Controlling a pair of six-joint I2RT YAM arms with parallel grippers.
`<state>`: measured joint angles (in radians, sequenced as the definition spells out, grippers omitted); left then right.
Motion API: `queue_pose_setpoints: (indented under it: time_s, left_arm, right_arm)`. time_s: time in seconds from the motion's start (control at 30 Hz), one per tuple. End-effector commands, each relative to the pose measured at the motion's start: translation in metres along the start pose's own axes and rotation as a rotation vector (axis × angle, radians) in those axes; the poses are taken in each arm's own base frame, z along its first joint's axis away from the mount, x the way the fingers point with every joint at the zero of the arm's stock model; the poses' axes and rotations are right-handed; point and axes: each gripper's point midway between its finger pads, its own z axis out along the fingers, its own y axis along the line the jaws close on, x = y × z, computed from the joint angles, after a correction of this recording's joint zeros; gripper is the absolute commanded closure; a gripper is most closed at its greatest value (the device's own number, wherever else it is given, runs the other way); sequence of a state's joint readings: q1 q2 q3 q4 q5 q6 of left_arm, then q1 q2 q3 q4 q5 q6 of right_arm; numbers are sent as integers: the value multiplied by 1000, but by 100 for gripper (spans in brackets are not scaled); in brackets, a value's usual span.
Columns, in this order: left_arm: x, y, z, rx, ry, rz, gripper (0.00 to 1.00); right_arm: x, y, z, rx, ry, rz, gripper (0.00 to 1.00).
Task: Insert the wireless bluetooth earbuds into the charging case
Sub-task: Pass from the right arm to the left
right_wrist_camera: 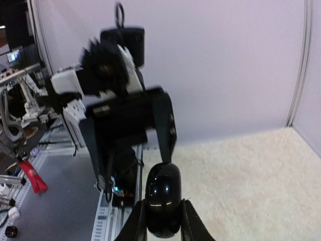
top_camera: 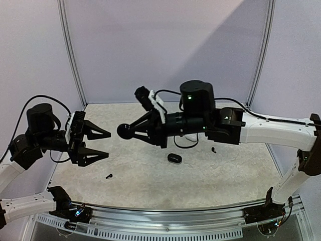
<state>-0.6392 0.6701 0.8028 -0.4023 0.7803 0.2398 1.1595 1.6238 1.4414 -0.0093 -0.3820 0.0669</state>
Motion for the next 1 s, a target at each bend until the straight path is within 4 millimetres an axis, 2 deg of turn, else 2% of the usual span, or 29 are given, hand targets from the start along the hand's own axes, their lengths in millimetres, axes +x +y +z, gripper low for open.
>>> queue_pose_setpoints:
  time_s: [0.0,0.13,0.27,0.5,0.67,0.9,0.97]
  left_arm:
    - [-46,13,8,32,-250,-126,36]
    - [-66,10,15,67,-320,-134,37]
    - [-77,10,17,58,-352,-142,42]
    - [-77,6,22,65,-359,-192,50]
    - [-77,8,27,56,-360,-227,64]
    - [-74,5,29,70,-350,-225,91]
    - [-74,5,29,70,-347,-228,89]
  right_arm:
    - [-60,19,-23,-68,-268,-40,100]
    - [-71,24,-24,-107,-343,-28,100]
    - [-71,23,-16,-122,-327,-10,100]
    - [-72,21,-12,-114,-336,-9,100]
    - [-71,20,-11,-114,-334,-4,100]
    - [-72,20,-14,-109,-340,-12,100]
    - [-73,21,-14,-112,-343,-14,100]
